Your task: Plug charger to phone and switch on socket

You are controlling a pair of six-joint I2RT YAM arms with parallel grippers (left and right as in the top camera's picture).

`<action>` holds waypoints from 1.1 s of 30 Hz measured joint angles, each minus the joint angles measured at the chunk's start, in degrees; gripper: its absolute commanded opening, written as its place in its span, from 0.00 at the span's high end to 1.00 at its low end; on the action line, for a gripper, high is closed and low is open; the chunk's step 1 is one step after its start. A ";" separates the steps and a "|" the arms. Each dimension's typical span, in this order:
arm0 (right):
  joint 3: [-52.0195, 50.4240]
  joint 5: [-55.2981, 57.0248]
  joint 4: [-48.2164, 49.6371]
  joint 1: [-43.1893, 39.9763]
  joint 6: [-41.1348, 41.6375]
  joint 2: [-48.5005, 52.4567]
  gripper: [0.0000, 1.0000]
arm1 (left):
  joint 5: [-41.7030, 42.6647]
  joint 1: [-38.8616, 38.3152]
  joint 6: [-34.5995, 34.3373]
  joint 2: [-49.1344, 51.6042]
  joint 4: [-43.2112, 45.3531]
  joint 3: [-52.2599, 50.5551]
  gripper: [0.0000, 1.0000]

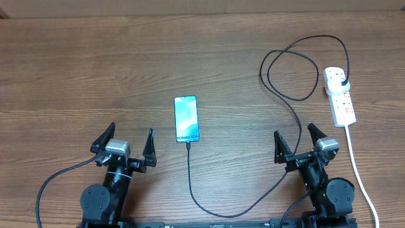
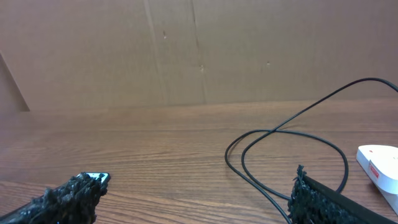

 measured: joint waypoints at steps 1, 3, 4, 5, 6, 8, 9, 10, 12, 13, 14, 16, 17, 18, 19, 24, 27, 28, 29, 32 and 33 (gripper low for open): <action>0.00 0.00 -0.02 0.00 0.00 0.02 0.00 | -0.07 0.00 0.00 -0.42 0.37 -0.66 0.00; 0.00 0.02 -0.02 0.00 0.00 0.02 0.00 | -0.26 0.00 0.00 -1.55 1.03 -2.27 0.00; 0.00 0.02 -0.02 0.00 0.02 0.02 0.00 | -0.44 0.00 0.00 -2.19 1.22 -3.06 0.01; 0.00 0.00 -0.02 0.02 0.02 0.00 0.00 | -0.63 0.00 0.00 -2.84 1.36 -3.80 0.00; 0.00 0.00 -0.02 0.00 0.02 0.02 0.00 | -0.90 0.00 0.00 -3.61 1.38 -4.59 0.00; 0.00 0.02 -0.04 0.02 -0.02 0.02 0.00 | -1.16 0.00 0.00 -4.90 1.40 -5.97 0.00; 0.00 0.00 0.00 0.00 0.00 0.00 0.00 | -1.29 0.00 0.00 -5.49 1.40 -6.56 0.00; 0.00 -0.02 0.00 0.00 0.02 0.00 0.00 | -1.33 0.00 0.00 -5.99 1.40 -7.02 0.00; 0.00 0.02 -0.02 0.02 0.02 0.02 0.00 | -1.49 0.00 0.00 -6.67 1.68 -7.69 0.00; 0.00 0.00 0.00 0.02 0.02 0.00 0.00 | -1.51 0.00 0.00 -6.78 1.77 -7.91 0.01; 0.00 0.00 0.00 0.02 -0.02 0.00 0.00 | -1.51 0.00 0.00 -6.82 1.77 -8.15 0.00; 0.00 0.00 -0.02 0.02 0.02 0.00 0.00 | -1.53 0.00 0.00 -6.82 1.44 -8.55 0.00; 0.00 0.00 0.00 0.00 0.04 0.02 0.00 | -1.68 0.00 0.00 -6.82 1.05 -8.59 0.01; 0.00 0.00 0.00 0.02 0.00 0.00 0.00 | -1.73 0.00 0.00 -6.82 0.79 -8.66 0.00; 0.00 0.00 0.00 0.00 0.00 0.02 0.00 | -1.90 0.00 0.00 -6.84 0.17 -8.66 0.00; 0.00 0.02 0.00 0.00 0.02 0.02 0.00 | -2.54 0.00 0.00 -6.86 -2.67 -8.94 0.00; 0.00 0.00 0.00 0.00 0.02 0.02 0.00 | -2.56 0.00 -0.02 -6.86 -2.64 -8.92 0.01; 0.00 0.00 -0.02 0.02 0.00 0.00 0.00 | -2.56 0.00 -0.02 -6.86 -2.64 -8.92 0.01; 0.00 0.02 0.00 0.00 0.00 0.02 0.00 | -2.56 0.00 -0.02 -6.86 -2.64 -8.92 0.01; 0.00 0.00 0.00 0.00 0.00 0.00 0.00 | -2.58 0.00 -0.02 -6.86 -2.67 -8.94 0.01; 0.00 0.00 0.00 0.02 0.02 0.00 0.00 | -2.58 0.00 -0.02 -6.86 -2.67 -8.92 0.00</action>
